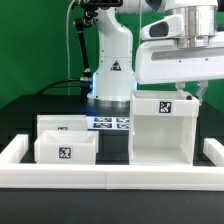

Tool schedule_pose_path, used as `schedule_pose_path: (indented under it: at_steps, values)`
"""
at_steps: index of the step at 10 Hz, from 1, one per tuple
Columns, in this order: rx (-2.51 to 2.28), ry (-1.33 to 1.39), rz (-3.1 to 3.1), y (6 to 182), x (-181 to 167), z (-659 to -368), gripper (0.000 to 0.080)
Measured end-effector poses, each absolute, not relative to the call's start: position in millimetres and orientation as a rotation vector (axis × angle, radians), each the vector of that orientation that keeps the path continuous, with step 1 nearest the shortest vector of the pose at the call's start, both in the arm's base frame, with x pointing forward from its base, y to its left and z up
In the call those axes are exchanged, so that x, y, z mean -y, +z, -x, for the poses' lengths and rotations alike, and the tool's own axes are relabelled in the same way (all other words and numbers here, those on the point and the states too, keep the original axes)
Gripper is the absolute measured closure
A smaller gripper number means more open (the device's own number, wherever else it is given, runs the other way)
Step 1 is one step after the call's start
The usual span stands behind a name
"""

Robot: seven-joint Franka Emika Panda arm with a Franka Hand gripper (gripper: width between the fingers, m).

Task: Assemble drawer

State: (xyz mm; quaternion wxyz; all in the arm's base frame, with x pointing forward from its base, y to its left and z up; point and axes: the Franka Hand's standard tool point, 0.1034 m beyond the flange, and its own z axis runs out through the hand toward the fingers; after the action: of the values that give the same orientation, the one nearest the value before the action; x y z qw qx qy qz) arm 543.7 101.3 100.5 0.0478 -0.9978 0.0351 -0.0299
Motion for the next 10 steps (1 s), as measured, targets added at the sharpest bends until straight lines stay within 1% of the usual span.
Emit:
schedule_pose_path:
  at_steps: [5, 7, 9, 10]
  values:
    - [-0.096, -0.111, 3.044, 99.9, -96, -551, 0.0761]
    - [-0.109, -0.138, 3.04, 100.3, -92, -576, 0.0761]
    - [-0.13, -0.129, 3.033, 102.6, -96, -598, 0.0761]
    - [-0.141, -0.133, 3.032, 103.2, -96, -599, 0.0761]
